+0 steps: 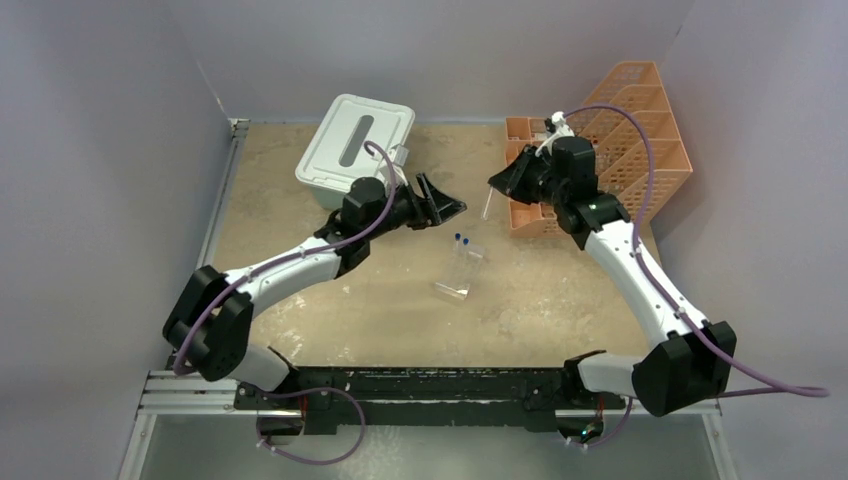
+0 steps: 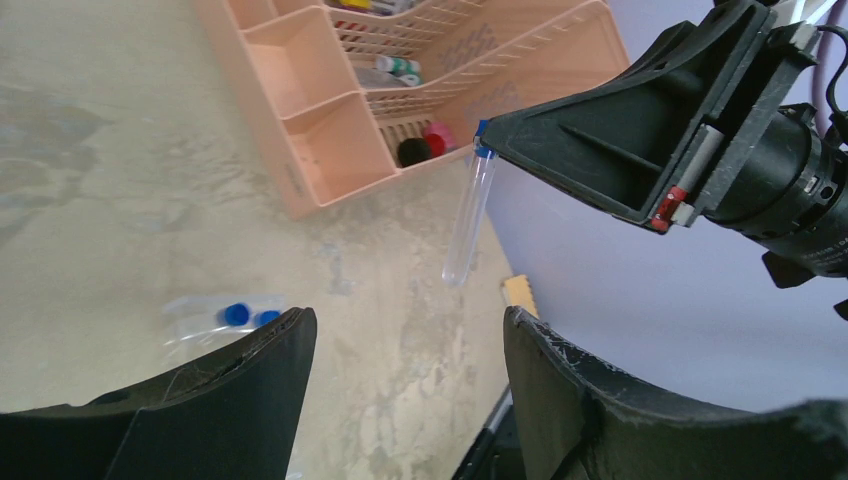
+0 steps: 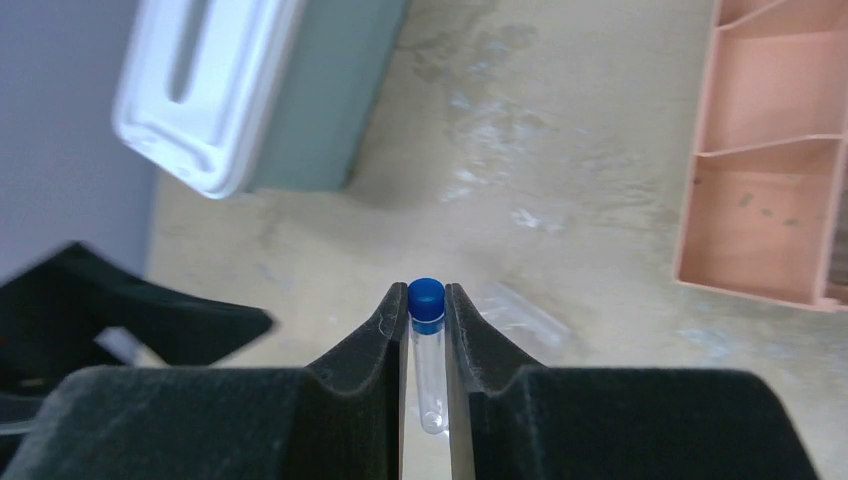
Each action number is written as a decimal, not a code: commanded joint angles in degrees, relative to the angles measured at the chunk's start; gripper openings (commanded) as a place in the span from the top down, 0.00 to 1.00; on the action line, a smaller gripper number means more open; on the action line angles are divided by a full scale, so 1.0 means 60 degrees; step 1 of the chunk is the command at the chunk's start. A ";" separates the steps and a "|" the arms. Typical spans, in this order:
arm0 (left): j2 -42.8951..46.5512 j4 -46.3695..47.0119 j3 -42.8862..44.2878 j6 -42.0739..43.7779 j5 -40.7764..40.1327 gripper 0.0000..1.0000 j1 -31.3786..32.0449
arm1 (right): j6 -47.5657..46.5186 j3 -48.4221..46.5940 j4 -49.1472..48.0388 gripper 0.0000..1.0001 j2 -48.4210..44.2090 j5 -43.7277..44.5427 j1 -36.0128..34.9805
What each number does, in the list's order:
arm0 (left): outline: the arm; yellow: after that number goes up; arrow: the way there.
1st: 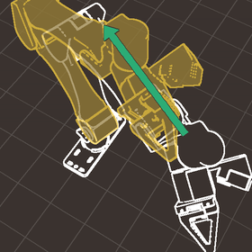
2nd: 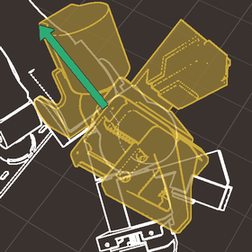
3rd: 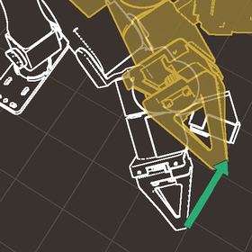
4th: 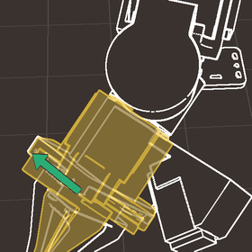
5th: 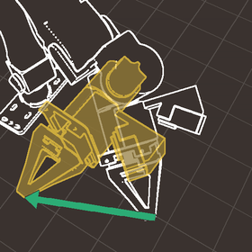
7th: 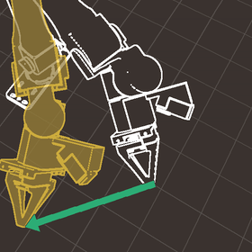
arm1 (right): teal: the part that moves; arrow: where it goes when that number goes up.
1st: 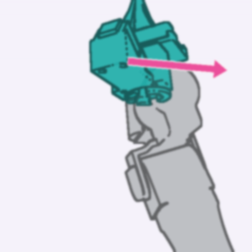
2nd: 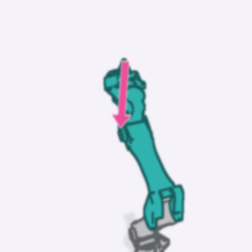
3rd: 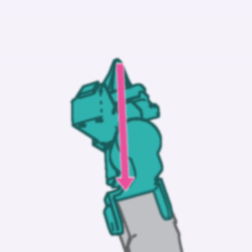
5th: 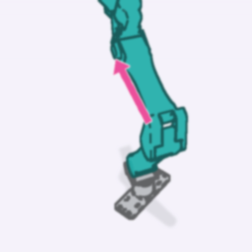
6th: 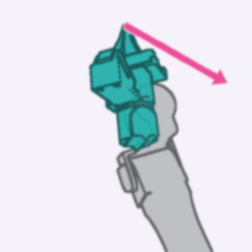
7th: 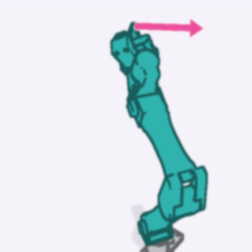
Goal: Organize the chemistry lab equipment
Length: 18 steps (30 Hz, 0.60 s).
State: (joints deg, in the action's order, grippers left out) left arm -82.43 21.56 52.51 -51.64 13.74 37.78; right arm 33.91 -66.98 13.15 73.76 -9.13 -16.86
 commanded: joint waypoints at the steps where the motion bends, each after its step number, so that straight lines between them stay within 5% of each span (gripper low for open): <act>1: -0.0765 0.2144 0.0846 -0.1217 0.1044 0.32 0.0155 | 0.1800 0.0117 -0.0754 0.82 -0.0409 -0.0705 0.0006; 11: -0.1594 0.2469 0.1373 -0.1251 0.1790 0.52 0.0568 | 0.2551 0.0420 -0.1194 0.82 -0.0629 -0.1455 0.0016; 18: -0.1604 0.1786 0.1496 -0.0181 0.2033 0.89 0.0659 | 0.2538 0.0453 -0.1089 0.76 -0.0699 -0.1875 0.0041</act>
State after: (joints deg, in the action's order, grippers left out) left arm -92.40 31.62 58.35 -57.63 24.21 41.41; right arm 48.64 -63.96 8.54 71.90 -17.34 -16.86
